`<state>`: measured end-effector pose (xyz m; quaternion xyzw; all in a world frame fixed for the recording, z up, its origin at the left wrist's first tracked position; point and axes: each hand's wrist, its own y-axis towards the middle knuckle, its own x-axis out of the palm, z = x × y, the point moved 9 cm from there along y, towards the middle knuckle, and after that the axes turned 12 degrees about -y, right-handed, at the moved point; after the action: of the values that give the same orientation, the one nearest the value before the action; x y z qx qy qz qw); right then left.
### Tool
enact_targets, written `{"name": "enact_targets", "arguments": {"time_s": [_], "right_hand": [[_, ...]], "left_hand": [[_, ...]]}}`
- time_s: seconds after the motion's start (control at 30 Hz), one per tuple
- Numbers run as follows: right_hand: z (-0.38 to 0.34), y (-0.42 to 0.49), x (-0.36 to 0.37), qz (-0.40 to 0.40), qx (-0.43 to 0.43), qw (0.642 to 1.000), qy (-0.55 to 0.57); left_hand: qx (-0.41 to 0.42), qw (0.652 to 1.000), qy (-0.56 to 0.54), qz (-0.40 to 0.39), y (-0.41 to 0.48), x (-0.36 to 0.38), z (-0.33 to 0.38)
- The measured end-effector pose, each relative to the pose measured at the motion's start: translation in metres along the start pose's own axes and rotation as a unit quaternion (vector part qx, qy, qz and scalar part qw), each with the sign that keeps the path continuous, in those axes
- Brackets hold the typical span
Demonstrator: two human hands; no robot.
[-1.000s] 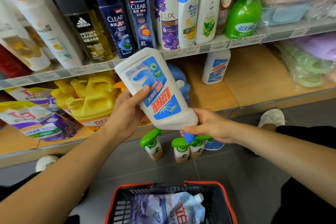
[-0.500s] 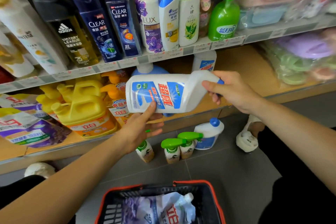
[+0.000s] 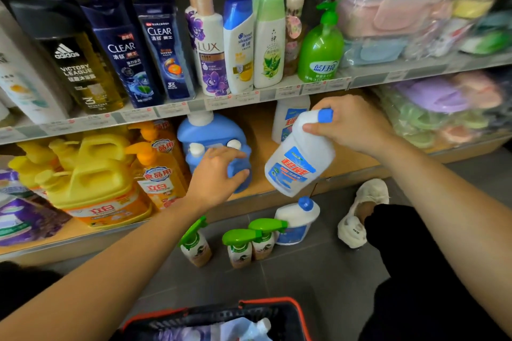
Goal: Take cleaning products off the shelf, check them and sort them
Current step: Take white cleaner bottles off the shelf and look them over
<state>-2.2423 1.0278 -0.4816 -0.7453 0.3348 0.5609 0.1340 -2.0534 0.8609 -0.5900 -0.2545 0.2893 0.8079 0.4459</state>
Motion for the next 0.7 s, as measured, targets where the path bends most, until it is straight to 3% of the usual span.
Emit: {"name": "enact_targets", "arguments": {"time_s": [0.17,0.37,0.47,0.6,0.7], "right_hand": [[-0.004,0.037,0.026,0.007,-0.016,1.000,-0.015],[-0.033,0.059,0.086,-0.077,-0.100,0.992,-0.006],[-0.042,0.057,0.102,-0.071,-0.119,0.989,0.051],[-0.006,0.051,0.111,-0.072,-0.018,0.980,0.186],[0.049,0.040,0.121,-0.089,0.075,0.980,0.162]], "left_hand": [[0.021,0.996,0.078,0.032,0.028,0.013,-0.008],[-0.002,0.998,0.055,0.024,0.048,0.036,-0.024],[-0.002,1.000,0.014,0.023,0.058,0.042,-0.026],[0.007,0.998,-0.044,0.048,0.069,0.038,-0.023],[-0.002,0.995,-0.069,0.068,0.076,0.033,-0.025]]}}
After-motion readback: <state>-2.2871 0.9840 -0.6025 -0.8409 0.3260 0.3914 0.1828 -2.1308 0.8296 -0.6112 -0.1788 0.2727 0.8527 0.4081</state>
